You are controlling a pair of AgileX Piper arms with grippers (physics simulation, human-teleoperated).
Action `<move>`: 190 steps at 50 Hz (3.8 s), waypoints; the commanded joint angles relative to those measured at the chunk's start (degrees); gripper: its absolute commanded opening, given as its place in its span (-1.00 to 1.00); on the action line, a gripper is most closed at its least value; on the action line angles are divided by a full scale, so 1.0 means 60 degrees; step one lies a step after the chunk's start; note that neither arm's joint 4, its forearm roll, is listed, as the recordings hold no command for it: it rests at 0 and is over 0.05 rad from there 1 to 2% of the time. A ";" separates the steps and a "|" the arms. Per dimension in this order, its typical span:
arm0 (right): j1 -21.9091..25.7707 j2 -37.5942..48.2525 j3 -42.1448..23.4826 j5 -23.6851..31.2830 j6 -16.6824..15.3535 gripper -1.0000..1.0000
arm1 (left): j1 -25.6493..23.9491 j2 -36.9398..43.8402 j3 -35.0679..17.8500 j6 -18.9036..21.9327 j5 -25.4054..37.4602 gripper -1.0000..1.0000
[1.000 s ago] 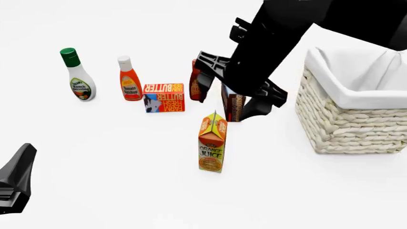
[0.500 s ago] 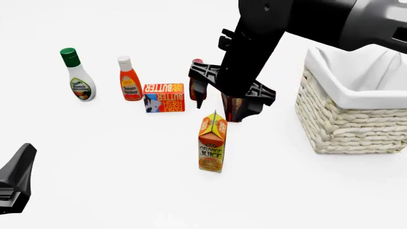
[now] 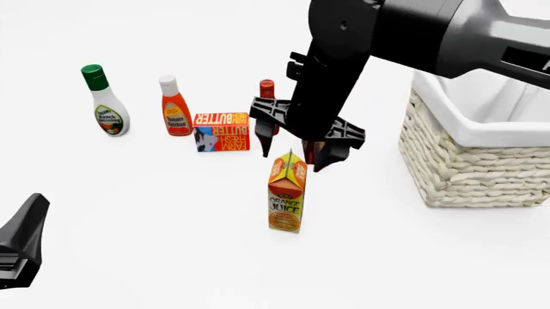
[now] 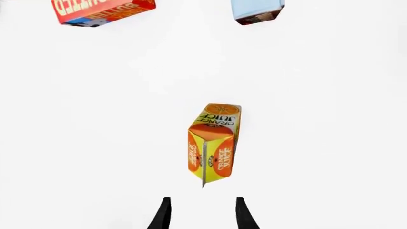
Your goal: Pick the orange juice and place it in the basket.
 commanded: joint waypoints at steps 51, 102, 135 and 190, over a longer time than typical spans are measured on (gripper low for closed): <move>-0.0296 0.0547 0.0109 0.0000 -0.0772 1.00 | 0.0076 0.0007 0.0013 -0.0001 -0.0023 1.00; -0.0436 0.1084 -0.0153 0.0000 -0.1070 1.00 | 0.0075 0.0007 0.0013 0.0000 -0.0022 1.00; -0.0306 0.1390 -0.0448 -0.0001 -0.0950 1.00 | 0.0075 0.0008 0.0013 -0.0001 -0.0022 1.00; -0.0394 0.1964 -0.0665 -0.0080 -0.1049 1.00 | 0.0077 0.0008 0.0013 -0.0001 -0.0022 1.00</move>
